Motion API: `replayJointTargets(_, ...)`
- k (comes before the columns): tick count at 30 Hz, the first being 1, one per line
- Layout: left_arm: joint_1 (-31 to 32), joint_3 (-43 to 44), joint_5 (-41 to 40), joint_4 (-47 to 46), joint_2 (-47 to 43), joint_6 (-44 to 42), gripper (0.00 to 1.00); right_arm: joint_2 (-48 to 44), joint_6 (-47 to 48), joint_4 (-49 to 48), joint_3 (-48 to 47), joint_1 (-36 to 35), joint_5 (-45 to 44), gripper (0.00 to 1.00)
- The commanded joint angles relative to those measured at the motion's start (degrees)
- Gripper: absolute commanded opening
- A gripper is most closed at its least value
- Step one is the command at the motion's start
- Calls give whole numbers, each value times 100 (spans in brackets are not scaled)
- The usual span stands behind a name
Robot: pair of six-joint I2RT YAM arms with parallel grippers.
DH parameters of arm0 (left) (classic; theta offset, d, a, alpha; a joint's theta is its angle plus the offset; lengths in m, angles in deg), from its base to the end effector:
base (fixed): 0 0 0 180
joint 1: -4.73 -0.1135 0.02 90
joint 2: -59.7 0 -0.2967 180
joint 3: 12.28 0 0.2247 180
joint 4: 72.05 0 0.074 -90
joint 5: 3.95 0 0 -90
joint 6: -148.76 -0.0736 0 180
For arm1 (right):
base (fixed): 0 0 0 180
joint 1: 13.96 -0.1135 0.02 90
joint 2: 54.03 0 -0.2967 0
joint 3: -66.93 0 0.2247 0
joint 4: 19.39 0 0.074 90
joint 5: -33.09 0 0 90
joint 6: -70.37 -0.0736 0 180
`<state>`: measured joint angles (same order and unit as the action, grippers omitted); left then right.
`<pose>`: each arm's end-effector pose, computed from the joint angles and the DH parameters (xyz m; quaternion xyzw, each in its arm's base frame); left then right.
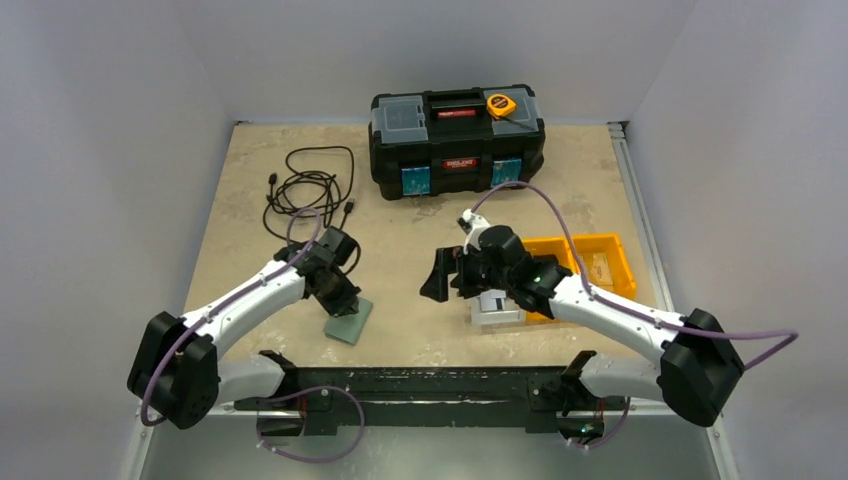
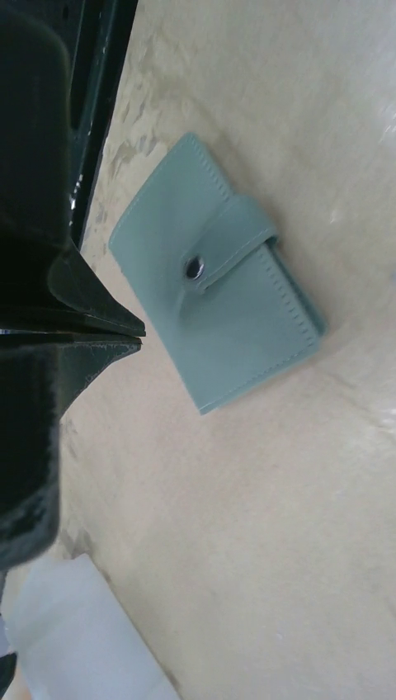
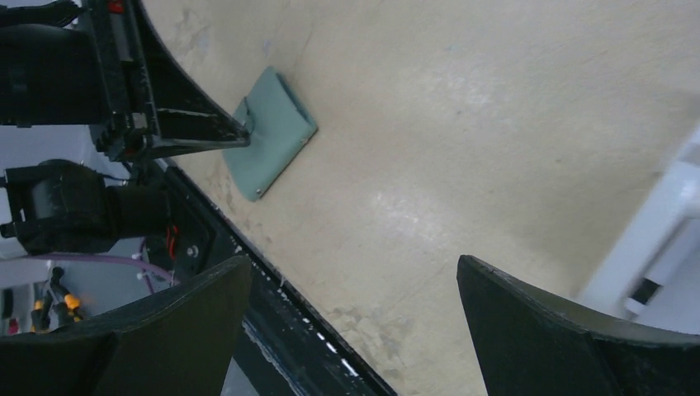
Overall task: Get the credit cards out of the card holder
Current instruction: Move the card holder to the center of the board, then open the card holder at the center of the board.
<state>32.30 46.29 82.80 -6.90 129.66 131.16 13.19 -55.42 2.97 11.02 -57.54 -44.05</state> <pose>0.1552 -0.0763 0.2044 -0.3816 0.9164 -0.0716 0.0969 0.1675 0.1820 0.2622 -0.1122 0.8704 0.3755 0.2979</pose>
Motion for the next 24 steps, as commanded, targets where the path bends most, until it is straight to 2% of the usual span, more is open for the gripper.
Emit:
replayJointTargets(1,626,-88,297,-627,29,1164,0,378,-411,-771,71,-704,-231,96)
replayJointTargets(4,771,253,85,-277,170,1082,0,896,-724,-1139,49,-1248,-440,93)
replayJointTargets(8,680,708,-744,388,92,153,0,1520,-1070,-1397,-121,-1824,-852,91)
replayJointTargets(9,665,787,-1024,614,140,-61,2,1651,-1169,-1467,-150,-1913,-938,91)
replayJointTargets(12,502,848,-1345,748,243,-763,23,1932,-1464,-1709,-135,-1953,-1090,91)
replayJointTargets(15,301,687,-1498,575,271,-1279,32,1997,-1688,-1791,-79,-1953,-1319,90)
replayJointTargets(19,66,442,-1227,134,439,-1695,32,1885,-1800,-1713,14,-1953,-1547,89)
replayJointTargets(24,71,67,-951,-158,523,-1501,28,1868,-1724,-1477,-10,-1953,-1537,89)
